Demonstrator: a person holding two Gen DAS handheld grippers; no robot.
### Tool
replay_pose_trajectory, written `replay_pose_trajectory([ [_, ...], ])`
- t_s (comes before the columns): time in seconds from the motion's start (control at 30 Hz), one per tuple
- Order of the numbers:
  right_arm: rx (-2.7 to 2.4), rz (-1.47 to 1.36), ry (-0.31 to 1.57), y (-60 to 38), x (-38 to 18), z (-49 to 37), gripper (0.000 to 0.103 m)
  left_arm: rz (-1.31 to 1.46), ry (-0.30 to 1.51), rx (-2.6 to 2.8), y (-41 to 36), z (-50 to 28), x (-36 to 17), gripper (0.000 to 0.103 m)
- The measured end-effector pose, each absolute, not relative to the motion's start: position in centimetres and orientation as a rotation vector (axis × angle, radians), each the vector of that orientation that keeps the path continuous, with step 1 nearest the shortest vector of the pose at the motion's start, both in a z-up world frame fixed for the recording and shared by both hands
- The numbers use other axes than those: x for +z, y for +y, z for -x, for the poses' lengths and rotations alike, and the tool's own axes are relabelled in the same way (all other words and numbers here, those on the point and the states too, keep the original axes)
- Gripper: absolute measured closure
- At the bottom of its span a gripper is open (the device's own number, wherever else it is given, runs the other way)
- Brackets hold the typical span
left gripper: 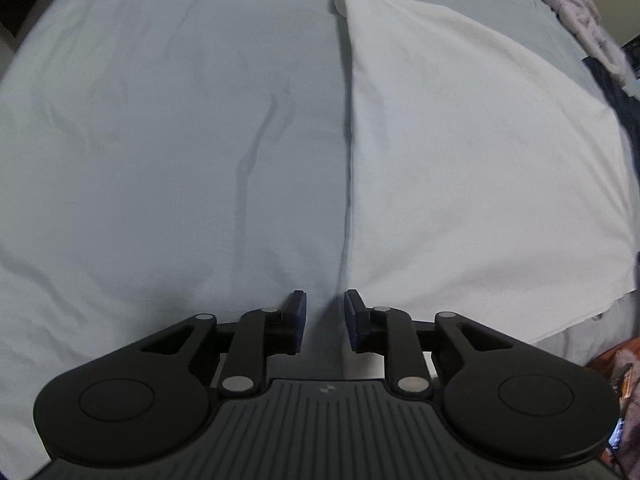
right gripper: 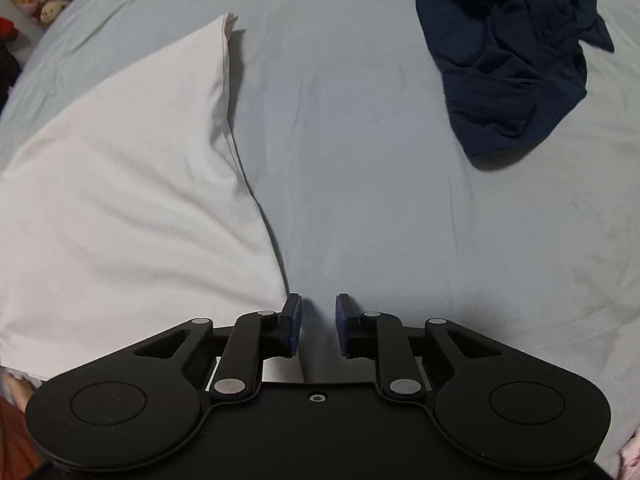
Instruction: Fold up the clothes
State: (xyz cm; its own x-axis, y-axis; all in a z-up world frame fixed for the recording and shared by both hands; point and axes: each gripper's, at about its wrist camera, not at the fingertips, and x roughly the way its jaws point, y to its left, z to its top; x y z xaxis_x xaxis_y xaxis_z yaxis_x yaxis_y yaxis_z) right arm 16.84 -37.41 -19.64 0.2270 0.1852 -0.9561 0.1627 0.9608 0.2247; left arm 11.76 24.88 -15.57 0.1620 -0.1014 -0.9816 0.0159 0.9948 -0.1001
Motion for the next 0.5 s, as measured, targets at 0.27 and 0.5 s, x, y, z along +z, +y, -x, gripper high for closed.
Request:
replay_pose_trajectory([
  [0.27,0.054,-0.366,1.354,-39.0,-20.1,-16.9,0.074,0.079,1.292,-0.147,23.1,-13.6,-12.0,0.083],
  [0.5,0.103,-0.404,1.370,-38.8,-20.1,-16.8,0.065,-0.048,1.221,-0.298,16.6,-17.2,-8.6,0.074],
])
